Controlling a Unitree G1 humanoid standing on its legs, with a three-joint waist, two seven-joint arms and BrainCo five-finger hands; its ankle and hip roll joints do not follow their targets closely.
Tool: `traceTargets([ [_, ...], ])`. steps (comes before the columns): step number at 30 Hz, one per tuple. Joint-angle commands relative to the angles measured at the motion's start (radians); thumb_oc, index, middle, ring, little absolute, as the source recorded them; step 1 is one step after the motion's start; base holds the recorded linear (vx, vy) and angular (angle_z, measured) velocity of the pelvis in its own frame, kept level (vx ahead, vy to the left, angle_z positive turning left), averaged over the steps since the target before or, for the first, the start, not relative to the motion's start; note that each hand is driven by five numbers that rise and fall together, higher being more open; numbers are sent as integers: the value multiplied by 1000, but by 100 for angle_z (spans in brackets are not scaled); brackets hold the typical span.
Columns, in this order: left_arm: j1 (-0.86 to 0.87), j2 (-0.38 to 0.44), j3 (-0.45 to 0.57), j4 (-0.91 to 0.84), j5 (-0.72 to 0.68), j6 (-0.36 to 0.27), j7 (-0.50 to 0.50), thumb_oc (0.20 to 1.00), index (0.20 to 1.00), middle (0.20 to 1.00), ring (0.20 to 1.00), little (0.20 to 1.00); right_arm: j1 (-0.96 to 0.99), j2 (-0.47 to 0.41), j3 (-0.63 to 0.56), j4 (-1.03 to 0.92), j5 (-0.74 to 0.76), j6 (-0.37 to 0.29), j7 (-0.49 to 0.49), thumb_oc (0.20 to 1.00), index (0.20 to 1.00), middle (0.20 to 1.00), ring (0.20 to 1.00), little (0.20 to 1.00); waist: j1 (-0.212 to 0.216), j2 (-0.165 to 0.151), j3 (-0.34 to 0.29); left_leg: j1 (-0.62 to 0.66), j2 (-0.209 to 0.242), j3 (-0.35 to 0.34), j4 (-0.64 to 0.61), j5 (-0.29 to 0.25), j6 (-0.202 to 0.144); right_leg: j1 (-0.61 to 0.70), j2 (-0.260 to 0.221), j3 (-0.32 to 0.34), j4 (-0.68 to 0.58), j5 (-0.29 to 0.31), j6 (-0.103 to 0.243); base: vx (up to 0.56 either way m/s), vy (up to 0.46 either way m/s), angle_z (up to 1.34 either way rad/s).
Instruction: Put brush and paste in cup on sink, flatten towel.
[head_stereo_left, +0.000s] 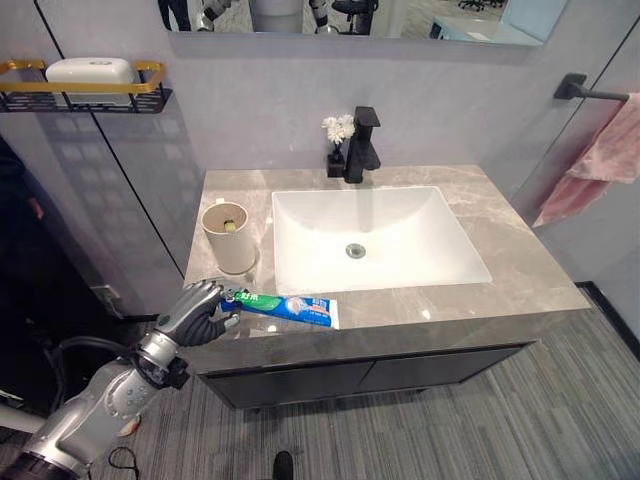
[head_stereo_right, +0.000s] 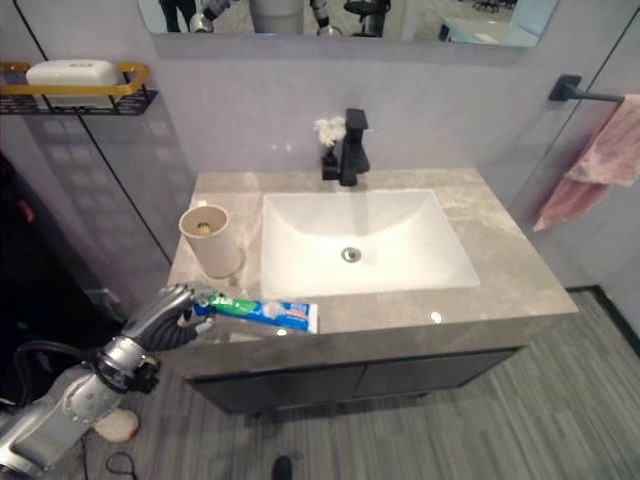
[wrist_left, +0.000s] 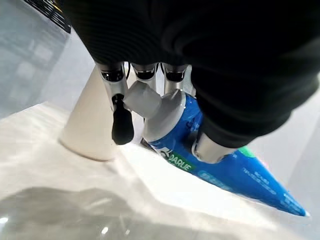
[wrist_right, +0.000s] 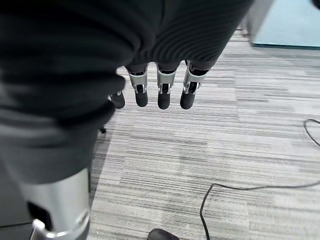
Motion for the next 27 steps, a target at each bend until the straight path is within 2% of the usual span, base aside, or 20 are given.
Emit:
traceTargets([
  [1, -102, -40, 111, -69, -41, -27, 105, 200, 200, 200, 200, 200, -39, -1, -8, 29, 120, -7, -37, 1000, 1000, 1000, 1000, 1000, -18, -21, -33, 40, 95, 60, 6, -47, -70, -76, -82, 0, 39, 97, 105, 5, 15, -12],
  [3, -168, -100, 85, -85, -65, -20, 135, 200, 200, 200, 200, 200, -49, 9, -61, 50, 235, -14, -46, 1000, 1000, 1000, 1000, 1000, -30, -25, -42, 44, 95, 68, 6, -51, -69, -76, -84, 6, 40, 98, 107, 6, 19, -6],
  [7, -256, -122, 59, -96, -62, -9, 160, 200, 200, 200, 200, 200, -58, -4, -113, 54, 341, -22, -38, 1000, 1000, 1000, 1000, 1000, -40, -26, -47, 50, 97, 77, 6, -56, -69, -77, -86, 14, 43, 101, 108, -1, 10, -11],
  [10, -369, -119, 42, -75, -34, 15, 195, 200, 200, 200, 200, 200, -72, -60, -179, 23, 436, -45, -58, 1000, 1000, 1000, 1000, 1000, -60, -32, -56, 58, 100, 90, 6, -62, -69, -76, -85, 29, 44, 103, 110, -8, 6, -14],
  [11, -416, -122, 42, -60, -18, 23, 219, 200, 200, 200, 200, 200, -75, -96, -244, 1, 502, -63, -74, 1000, 1000, 1000, 1000, 1000, -69, -32, -59, 63, 102, 96, 6, -65, -69, -77, -85, 37, 45, 104, 112, -1, 10, -7],
  [12, -419, -123, 40, -59, -17, 23, 220, 200, 200, 200, 200, 200, -75, -97, -245, 1, 503, -63, -74, 1000, 1000, 1000, 1000, 1000, -68, -32, -58, 63, 102, 97, 6, -65, -69, -77, -84, 37, 45, 104, 112, 6, 13, -8],
  [13, -447, -118, 49, -57, 1, 33, 242, 200, 200, 200, 200, 200, -81, -127, -312, -24, 577, -81, -99, 1000, 1000, 1000, 1000, 1000, -79, -34, -64, 64, 102, 101, 6, -67, -69, -77, -84, 41, 43, 104, 113, 5, 7, -11],
  [14, -453, -121, 45, -55, 2, 33, 244, 200, 200, 200, 200, 200, -80, -129, -316, -25, 578, -81, -100, 1000, 1000, 1000, 1000, 1000, -75, -33, -62, 65, 102, 101, 6, -68, -69, -76, -84, 41, 43, 104, 113, 6, 17, -28],
  [17, -511, -97, 60, -59, 37, 43, 283, 200, 200, 200, 200, 200, -95, -221, -400, -120, 612, -121, -149, 1000, 1000, 1000, 1000, 1000, -93, -32, -71, 70, 103, 109, 6, -73, -69, -76, -84, 51, 42, 105, 115, 1, 11, -14],
  [19, -534, -86, 71, -54, 63, 46, 302, 200, 200, 200, 200, 200, -76, -263, -443, -258, 545, -144, -207, 1000, 1000, 1000, 1000, 1000, -100, -27, -73, 73, 105, 114, 6, -75, -68, -76, -84, 55, 42, 105, 118, 2, 8, -6],
  [20, -535, -87, 70, -53, 64, 46, 302, 200, 200, 200, 200, 200, -74, -262, -445, -261, 543, -142, -209, 1000, 1000, 1000, 1000, 1000, -99, -26, -73, 73, 105, 114, 6, -75, -68, -76, -84, 55, 42, 105, 118, -3, 21, -11],
  [21, -554, -74, 86, -55, 94, 54, 317, 200, 200, 200, 200, 200, -69, -306, -475, -475, 439, -178, -287, 1000, 1000, 1000, 1000, 1000, -110, -21, -76, 76, 105, 120, 6, -76, -66, -76, -85, 59, 42, 106, 118, 2, 19, -13],
  [22, -555, -77, 85, -54, 96, 54, 318, 200, 200, 200, 200, 200, -58, -297, -483, -501, 423, -165, -301, 1000, 1000, 1000, 1000, 1000, -109, -20, -76, 76, 106, 119, 6, -78, -66, -76, -85, 59, 43, 105, 119, 8, 32, -14],
  [24, -588, -72, 106, -50, 135, 64, 345, 200, 200, 200, 200, 200, -68, -309, -541, -844, 277, -203, -400, 1000, 1000, 1000, 1000, 1000, -122, -8, -84, 84, 105, 127, 6, -82, -62, -77, -85, 70, 45, 103, 119, 26, 26, -10],
  [25, -605, -72, 103, -49, 149, 66, 352, 200, 200, 200, 200, 200, -85, -311, -542, -911, 254, -228, -409, 1000, 1000, 1000, 1000, 1000, -123, -5, -89, 87, 105, 128, 6, -83, -60, -76, -85, 72, 46, 101, 118, 25, 15, -6],
  [27, -636, -69, 103, -41, 158, 77, 352, 200, 200, 200, 200, 200, -129, -319, -526, -1097, 186, -232, -409, 1000, 1000, 1000, 1000, 1000, -122, -3, -87, 89, 105, 133, 6, -78, -57, -78, -85, 76, 50, 102, 116, -10, 2, -2],
])
